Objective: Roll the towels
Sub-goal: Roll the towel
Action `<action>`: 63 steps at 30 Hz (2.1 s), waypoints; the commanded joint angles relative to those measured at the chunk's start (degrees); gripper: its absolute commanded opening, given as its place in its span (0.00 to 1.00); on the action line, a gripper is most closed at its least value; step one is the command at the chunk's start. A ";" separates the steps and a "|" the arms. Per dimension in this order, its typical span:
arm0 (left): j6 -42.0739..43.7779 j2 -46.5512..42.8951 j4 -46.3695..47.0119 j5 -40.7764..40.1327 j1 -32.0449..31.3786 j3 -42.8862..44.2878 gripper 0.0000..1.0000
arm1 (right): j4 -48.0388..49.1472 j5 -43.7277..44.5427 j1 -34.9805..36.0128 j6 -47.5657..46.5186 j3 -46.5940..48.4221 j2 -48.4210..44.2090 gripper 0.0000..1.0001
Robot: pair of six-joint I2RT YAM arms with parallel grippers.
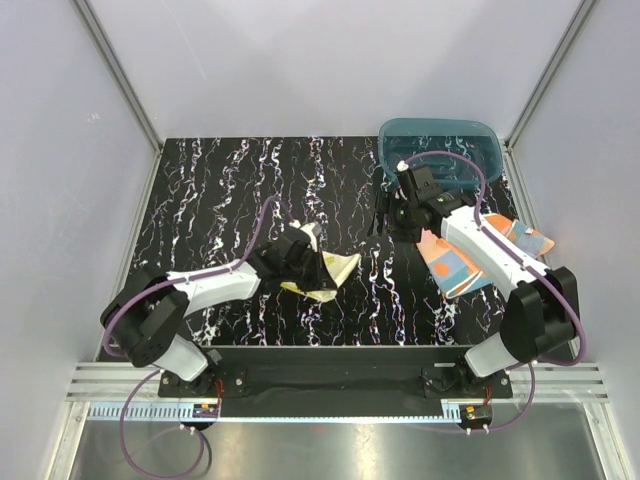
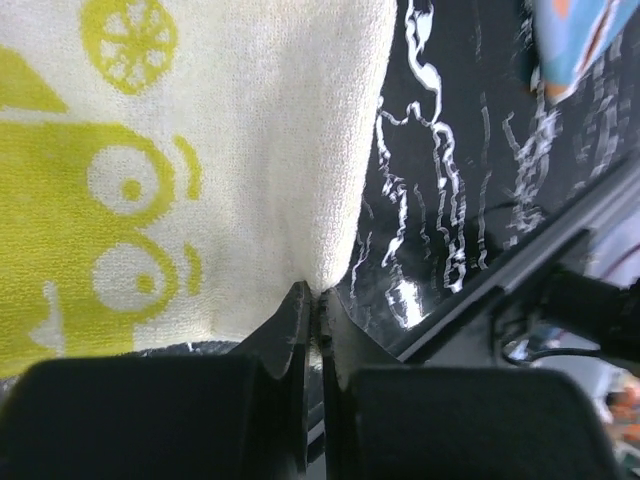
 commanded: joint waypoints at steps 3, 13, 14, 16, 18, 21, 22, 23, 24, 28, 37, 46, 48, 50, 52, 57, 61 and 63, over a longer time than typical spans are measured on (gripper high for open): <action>-7.41 -3.52 10.23 7.09 4.97 -5.35 0.00 | 2.86 -7.63 0.36 -0.93 -2.70 -2.17 0.73; -10.58 -4.94 9.88 6.74 10.43 -10.63 0.00 | 8.30 -18.17 0.97 -1.90 -5.25 -2.34 0.69; -10.40 -4.68 9.10 6.65 10.86 -10.63 0.00 | 8.92 -19.06 1.15 -1.98 -5.60 -2.00 0.68; -10.14 -3.71 7.87 6.48 11.04 -10.54 0.00 | 10.85 -21.87 2.29 -2.07 -6.48 -1.20 0.62; -10.23 -2.74 7.16 6.21 11.66 -10.63 0.00 | 13.39 -24.41 3.17 -1.81 -7.36 -0.15 0.55; -10.23 -1.16 6.63 6.30 12.19 -10.63 0.00 | 16.91 -26.88 5.54 -1.28 -7.80 2.30 0.44; -10.05 -0.72 6.37 6.39 12.36 -10.54 0.00 | 17.79 -27.41 6.24 -1.02 -7.81 3.27 0.42; -9.96 -0.11 6.19 6.39 12.45 -10.54 0.00 | 19.37 -28.55 7.12 -0.84 -7.81 4.93 0.35; -9.79 0.07 5.84 6.30 12.54 -10.37 0.01 | 20.08 -28.99 7.65 -0.49 -7.63 5.91 0.32; -8.38 1.04 3.38 4.29 12.71 -9.49 0.00 | 22.72 -29.52 9.76 0.74 -6.32 10.83 0.26; -8.12 1.04 3.29 3.40 12.80 -9.66 0.01 | 25.71 -28.21 10.38 0.56 -2.62 21.99 0.20; -6.28 -3.34 -3.11 0.68 12.72 -9.14 0.38 | 25.45 -24.16 10.47 -0.31 -0.51 29.47 0.15; -5.66 -5.19 -6.88 -2.64 12.45 -8.26 0.53 | 24.57 -23.29 11.08 -0.49 -0.07 29.83 0.15; -4.26 -8.00 -9.88 -5.81 11.58 -7.12 0.59 | 23.61 -21.53 11.79 -1.19 0.46 29.74 0.15; -2.42 -10.46 -15.41 -12.39 9.13 -4.06 0.60 | 23.69 -20.83 12.57 -1.37 0.46 29.91 0.15; 2.94 -11.88 -24.39 -29.18 0.69 3.68 0.58 | 23.43 -19.59 13.63 -2.07 0.54 30.09 0.15; 11.62 -10.83 -20.10 -30.53 -5.20 5.54 0.54 | 23.51 -20.55 13.98 -2.77 0.46 30.44 0.15; 14.19 -10.13 -17.38 -30.35 -6.61 5.63 0.54 | 23.60 -20.82 13.98 -3.12 0.54 30.53 0.16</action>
